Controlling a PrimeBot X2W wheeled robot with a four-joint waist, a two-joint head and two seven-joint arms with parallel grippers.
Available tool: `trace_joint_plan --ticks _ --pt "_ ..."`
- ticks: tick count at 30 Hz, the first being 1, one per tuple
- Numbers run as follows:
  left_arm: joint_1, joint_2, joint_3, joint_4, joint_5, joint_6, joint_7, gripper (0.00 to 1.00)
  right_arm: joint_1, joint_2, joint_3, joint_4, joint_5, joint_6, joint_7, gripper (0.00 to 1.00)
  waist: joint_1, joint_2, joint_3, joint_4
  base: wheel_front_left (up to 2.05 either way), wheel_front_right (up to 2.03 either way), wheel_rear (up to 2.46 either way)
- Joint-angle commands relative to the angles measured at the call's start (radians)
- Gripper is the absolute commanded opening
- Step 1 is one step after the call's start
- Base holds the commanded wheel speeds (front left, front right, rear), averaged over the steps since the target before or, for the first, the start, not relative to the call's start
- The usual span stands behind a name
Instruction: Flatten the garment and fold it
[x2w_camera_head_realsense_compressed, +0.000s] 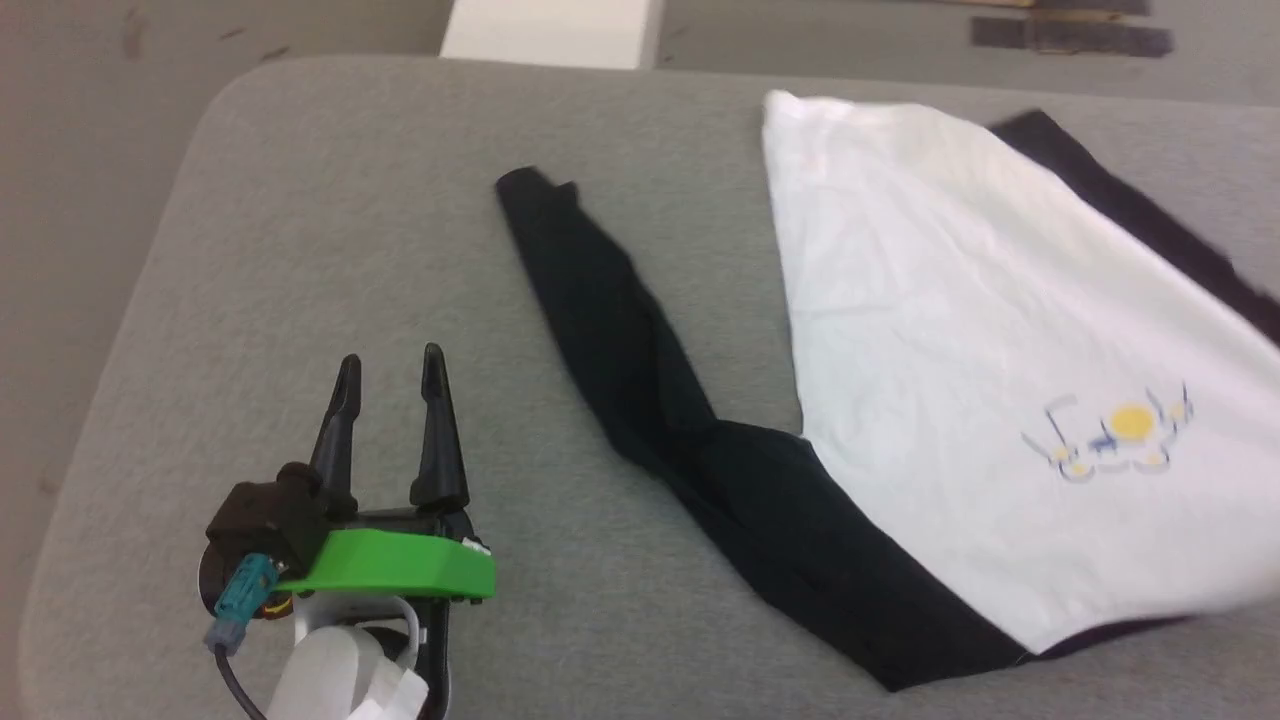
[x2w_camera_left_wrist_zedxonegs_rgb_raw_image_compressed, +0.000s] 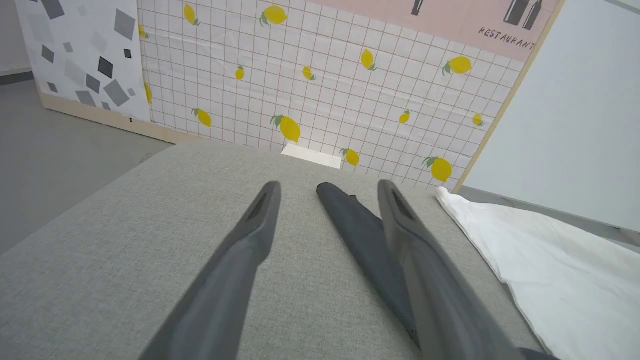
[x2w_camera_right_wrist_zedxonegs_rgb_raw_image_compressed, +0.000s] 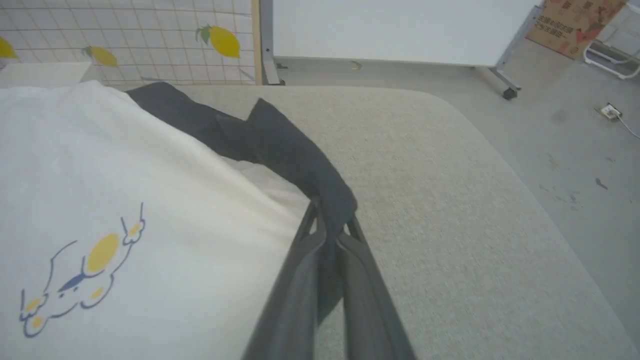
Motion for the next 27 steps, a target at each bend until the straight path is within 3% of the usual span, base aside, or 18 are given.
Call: trace_joint_plan --ticks 1,6,11,12,13,14,22,27 --pt "0.007 -0.002 0.003 0.005 0.015 -0.005 -0.004 1.00 0.039 0.001 -0.021 0.002 0.021 -0.002 0.044 0.00 0.0001 0.0000 -0.077 -0.101 0.00 0.00 0.00" --pt "0.015 -0.002 0.004 0.021 0.018 -0.017 -0.004 1.00 0.142 0.001 -0.043 0.075 0.106 -0.002 0.199 0.00 0.0001 0.0000 -0.091 -0.138 0.00 0.00 0.00" --pt "0.023 -0.002 -0.002 0.037 0.021 -0.028 -0.004 1.00 0.181 0.001 0.019 0.177 0.167 -0.002 0.233 0.00 0.0001 0.0000 -0.099 -0.157 0.00 0.00 0.00" --pt "0.023 -0.002 -0.004 0.041 0.021 -0.030 -0.004 1.00 0.180 0.001 0.033 0.198 0.179 -0.002 0.218 0.16 0.0001 0.0000 -0.101 -0.160 0.00 0.00 0.00" --pt "0.024 -0.002 -0.005 0.044 0.020 -0.031 -0.004 1.00 0.177 0.002 0.042 0.209 0.186 -0.002 0.195 0.69 0.0001 0.0000 -0.105 -0.162 0.00 0.00 0.00" --pt "0.026 -0.002 -0.008 0.049 0.020 -0.033 -0.004 1.00 0.172 0.002 0.050 0.222 0.193 -0.002 0.160 1.00 0.0001 0.0000 -0.108 -0.164 0.00 0.00 0.00" --pt "0.047 -0.002 -0.073 0.123 0.007 -0.045 -0.004 1.00 0.140 0.002 0.119 0.194 0.194 -0.002 -0.233 1.00 0.0001 0.0000 -0.151 -0.175 0.00 0.00 0.00" --pt "0.039 -0.002 -0.172 0.206 -0.028 -0.042 0.086 1.00 0.150 0.002 0.182 0.191 0.205 -0.002 -0.337 1.00 0.0001 0.0000 -0.170 -0.181 0.00 0.00 0.00"
